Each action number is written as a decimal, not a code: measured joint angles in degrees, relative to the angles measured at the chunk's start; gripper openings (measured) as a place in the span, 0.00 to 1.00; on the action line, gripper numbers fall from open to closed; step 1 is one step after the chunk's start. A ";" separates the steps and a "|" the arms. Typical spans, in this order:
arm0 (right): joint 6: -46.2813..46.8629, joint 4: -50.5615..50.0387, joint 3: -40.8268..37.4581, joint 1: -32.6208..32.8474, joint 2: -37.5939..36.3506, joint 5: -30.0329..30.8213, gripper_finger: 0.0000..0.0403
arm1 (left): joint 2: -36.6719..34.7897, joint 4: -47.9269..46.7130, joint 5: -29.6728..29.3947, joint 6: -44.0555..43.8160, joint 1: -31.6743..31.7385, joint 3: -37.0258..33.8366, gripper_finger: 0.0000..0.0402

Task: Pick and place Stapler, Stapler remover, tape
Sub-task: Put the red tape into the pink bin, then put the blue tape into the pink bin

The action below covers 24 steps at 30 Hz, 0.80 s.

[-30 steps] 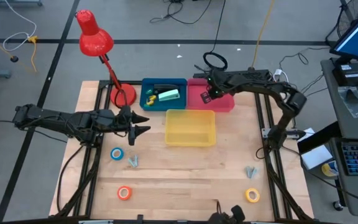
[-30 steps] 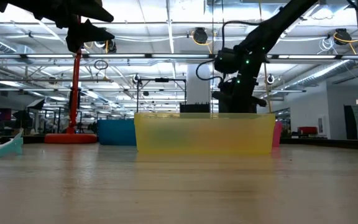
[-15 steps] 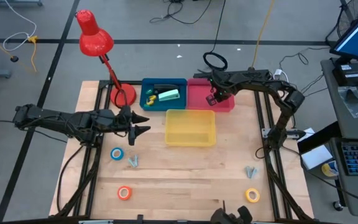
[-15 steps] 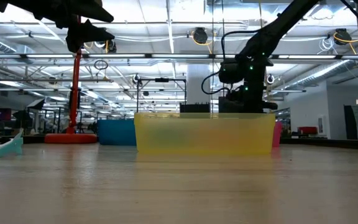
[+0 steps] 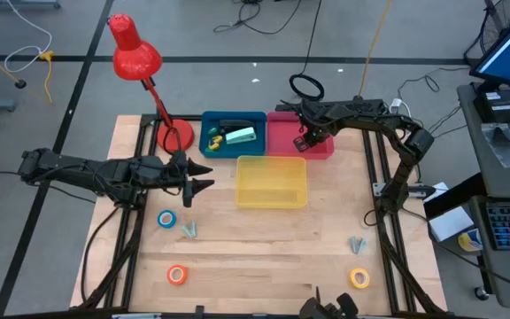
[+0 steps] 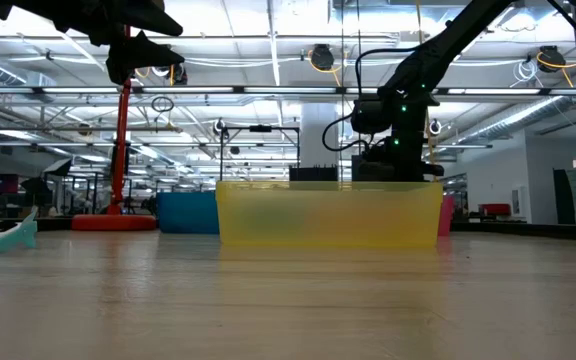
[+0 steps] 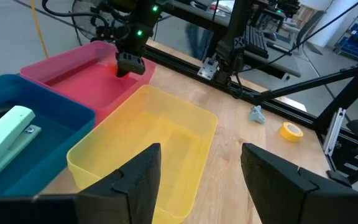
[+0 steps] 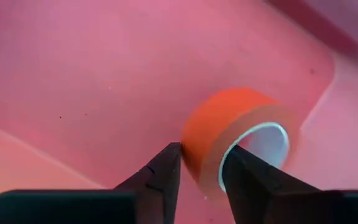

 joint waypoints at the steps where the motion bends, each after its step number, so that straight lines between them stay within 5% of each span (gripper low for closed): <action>1: 0.00 0.02 0.00 0.00 0.00 0.00 0.28 | 0.00 0.00 0.00 0.00 0.00 0.00 0.56; 15: 2.91 -0.25 -0.07 0.82 -9.80 -4.20 0.33 | 0.00 -0.67 0.33 0.11 -0.07 0.00 0.56; 20: 5.01 -0.18 -0.11 6.61 -18.82 -10.13 0.32 | -0.02 -5.33 5.05 -0.70 -0.46 0.00 0.56; 24: 5.22 0.29 -0.13 13.80 -25.55 -5.84 0.31 | -0.02 -13.80 9.19 -4.60 -2.46 0.00 0.56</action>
